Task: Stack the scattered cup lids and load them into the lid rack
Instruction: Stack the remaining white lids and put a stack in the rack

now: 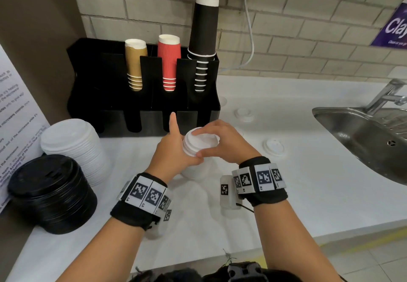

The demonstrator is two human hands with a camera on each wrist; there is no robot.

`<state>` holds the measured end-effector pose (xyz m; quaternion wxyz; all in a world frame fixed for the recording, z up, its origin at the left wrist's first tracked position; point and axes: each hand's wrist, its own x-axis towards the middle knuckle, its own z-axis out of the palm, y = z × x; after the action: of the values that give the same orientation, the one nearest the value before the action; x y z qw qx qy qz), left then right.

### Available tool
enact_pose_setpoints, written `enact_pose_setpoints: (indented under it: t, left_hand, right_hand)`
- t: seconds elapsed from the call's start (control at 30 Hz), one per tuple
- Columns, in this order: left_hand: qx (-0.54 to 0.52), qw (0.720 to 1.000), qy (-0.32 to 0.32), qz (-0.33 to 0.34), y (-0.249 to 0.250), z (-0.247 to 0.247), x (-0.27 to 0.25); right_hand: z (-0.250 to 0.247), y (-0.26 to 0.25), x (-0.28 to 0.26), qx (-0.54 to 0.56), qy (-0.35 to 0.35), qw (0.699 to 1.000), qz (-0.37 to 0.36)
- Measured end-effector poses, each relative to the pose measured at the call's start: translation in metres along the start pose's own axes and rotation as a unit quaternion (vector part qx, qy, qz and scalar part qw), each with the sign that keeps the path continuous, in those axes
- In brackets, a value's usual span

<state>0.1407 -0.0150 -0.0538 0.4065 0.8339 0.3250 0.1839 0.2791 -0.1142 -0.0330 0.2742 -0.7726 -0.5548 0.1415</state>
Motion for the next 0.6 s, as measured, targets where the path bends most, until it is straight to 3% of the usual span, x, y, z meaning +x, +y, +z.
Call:
enact_pose_setpoints:
  t: [0.43, 0.6]
  left_hand:
    - [0.006, 1.000, -0.012, -0.004, -0.004, 0.001, 0.005]
    - [0.011, 0.999, -0.019, 0.047, -0.006, 0.001, 0.004]
  right_hand:
    - [0.002, -0.013, 0.008, -0.055, -0.050, 0.997, 0.026]
    - [0.005, -0.008, 0.001, -0.011, -0.043, 0.999, 0.029]
